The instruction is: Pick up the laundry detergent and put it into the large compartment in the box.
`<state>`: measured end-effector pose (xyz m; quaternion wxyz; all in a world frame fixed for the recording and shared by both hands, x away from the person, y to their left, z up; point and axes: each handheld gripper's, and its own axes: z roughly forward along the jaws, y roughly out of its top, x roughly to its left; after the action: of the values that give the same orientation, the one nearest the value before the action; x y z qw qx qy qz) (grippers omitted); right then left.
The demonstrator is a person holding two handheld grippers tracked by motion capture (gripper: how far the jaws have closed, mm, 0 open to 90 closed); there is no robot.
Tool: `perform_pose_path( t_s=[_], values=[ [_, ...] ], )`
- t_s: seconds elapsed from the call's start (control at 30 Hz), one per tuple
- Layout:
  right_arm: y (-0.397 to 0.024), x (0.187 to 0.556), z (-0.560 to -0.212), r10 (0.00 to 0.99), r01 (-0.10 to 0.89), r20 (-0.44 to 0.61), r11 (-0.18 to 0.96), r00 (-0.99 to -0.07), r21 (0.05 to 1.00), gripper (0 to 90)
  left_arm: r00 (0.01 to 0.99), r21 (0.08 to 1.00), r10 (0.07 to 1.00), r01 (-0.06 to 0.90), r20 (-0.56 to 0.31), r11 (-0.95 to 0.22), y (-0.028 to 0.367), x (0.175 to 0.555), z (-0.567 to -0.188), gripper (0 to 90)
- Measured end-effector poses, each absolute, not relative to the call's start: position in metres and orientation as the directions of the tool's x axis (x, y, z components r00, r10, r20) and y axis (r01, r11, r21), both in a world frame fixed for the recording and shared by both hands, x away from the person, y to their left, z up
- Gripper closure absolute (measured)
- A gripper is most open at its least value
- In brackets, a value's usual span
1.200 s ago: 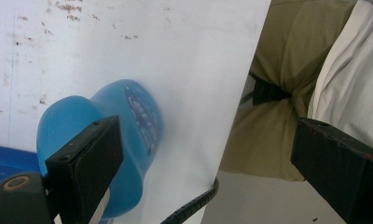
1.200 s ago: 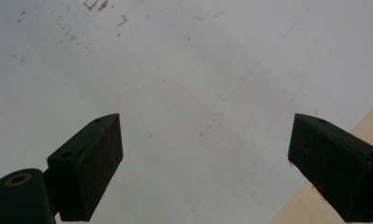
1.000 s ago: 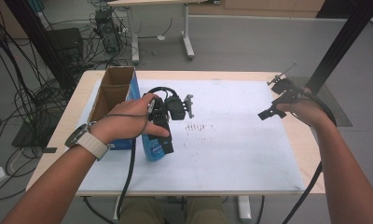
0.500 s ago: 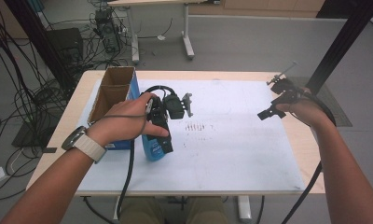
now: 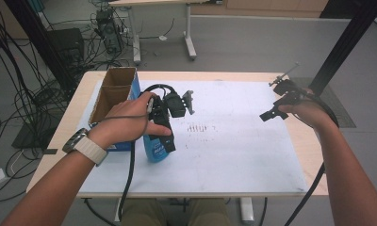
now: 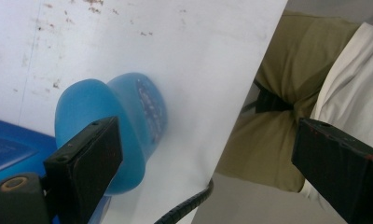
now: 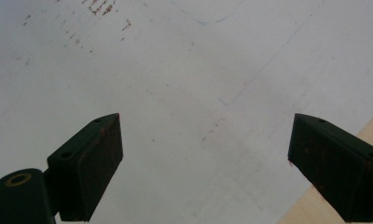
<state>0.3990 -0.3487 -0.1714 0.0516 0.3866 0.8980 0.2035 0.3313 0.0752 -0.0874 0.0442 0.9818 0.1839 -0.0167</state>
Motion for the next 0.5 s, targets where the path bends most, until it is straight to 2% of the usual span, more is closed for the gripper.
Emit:
perform_pose_path(
  t_s=[0.17,0.5],
  values=[
    [-0.3494,0.3992,-0.1730,0.715,0.674,0.067,0.619,-0.696,0.403,10.1,0.910,0.079,0.413,0.415,-0.038,-0.906,0.0759,0.3332,-0.0844,9.5],
    [-0.3501,0.3995,-0.1734,0.713,0.672,0.067,0.619,-0.698,0.406,10.1,0.893,0.075,0.449,0.450,-0.031,-0.890,0.0759,0.3357,-0.0807,9.9]
  ],
)
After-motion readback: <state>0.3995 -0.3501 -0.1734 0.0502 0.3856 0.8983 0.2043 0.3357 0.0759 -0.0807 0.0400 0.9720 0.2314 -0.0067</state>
